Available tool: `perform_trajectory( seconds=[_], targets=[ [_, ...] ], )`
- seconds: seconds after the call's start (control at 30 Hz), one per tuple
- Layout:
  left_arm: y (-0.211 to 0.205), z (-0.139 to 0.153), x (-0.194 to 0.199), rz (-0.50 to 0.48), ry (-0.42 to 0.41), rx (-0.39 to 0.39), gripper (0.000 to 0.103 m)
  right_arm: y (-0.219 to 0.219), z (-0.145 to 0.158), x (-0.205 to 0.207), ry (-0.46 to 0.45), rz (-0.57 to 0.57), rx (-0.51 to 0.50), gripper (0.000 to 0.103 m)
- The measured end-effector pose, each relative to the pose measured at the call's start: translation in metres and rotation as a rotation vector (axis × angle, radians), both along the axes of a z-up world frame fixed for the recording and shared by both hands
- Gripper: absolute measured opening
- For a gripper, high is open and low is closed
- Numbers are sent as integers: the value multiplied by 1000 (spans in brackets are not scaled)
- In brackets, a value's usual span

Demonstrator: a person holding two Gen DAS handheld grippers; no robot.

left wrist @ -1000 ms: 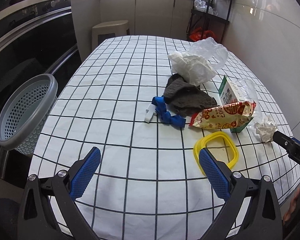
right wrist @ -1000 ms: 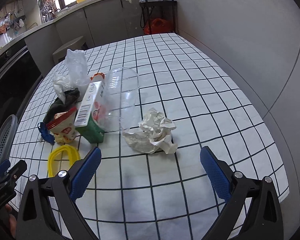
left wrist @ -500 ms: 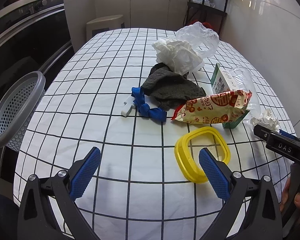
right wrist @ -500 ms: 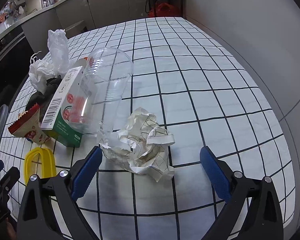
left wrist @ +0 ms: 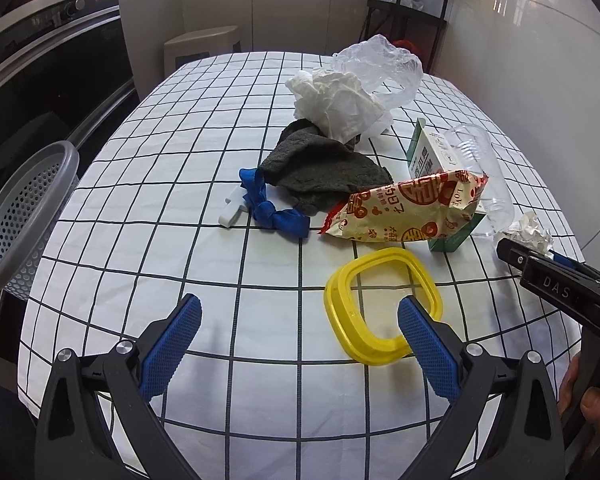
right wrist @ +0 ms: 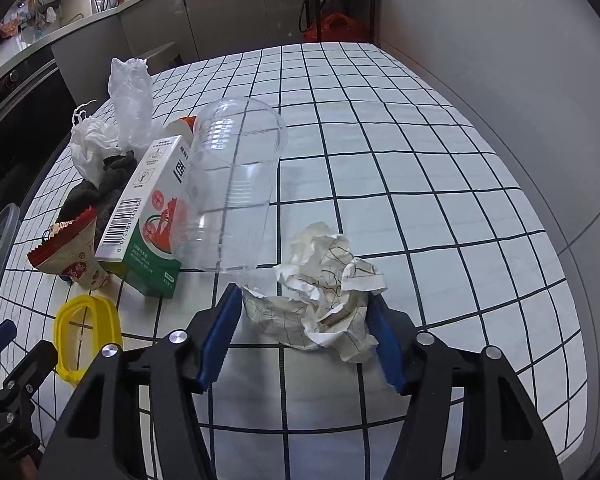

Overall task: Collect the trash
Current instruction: 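Reach the right gripper to the crumpled paper while the left gripper approaches the yellow lid ring, then close the right gripper on the crumpled paper while the left gripper grasps the yellow lid ring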

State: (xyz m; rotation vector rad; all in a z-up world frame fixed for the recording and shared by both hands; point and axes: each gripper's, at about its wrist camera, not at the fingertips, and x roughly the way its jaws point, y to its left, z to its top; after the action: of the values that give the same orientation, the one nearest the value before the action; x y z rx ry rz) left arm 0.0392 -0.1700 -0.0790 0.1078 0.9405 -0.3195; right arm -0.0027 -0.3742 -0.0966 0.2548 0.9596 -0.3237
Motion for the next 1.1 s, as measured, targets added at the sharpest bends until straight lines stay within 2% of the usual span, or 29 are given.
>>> perform_trajectory(
  seconds=[0.03,0.13,0.37,0.67,1.1],
  targets=[
    [-1,0,-1,-3,2,1,97,-1,0,-1,-1,1,5,47],
    [-6,-2,-4,-17,13,1,97,-1,2,-8,-8,-1,32,43],
    [-19,-5,-6,-41,44,-18,97,-6,15,-24,-53,-20,55,42],
    [-34,-17,2,-13,88,-20,97,-9,22,-32,-75,-21,74,42],
    [-43,-27,-2,3,71,11,94,-6,28,-39,-92,-10,81,42]
  ],
)
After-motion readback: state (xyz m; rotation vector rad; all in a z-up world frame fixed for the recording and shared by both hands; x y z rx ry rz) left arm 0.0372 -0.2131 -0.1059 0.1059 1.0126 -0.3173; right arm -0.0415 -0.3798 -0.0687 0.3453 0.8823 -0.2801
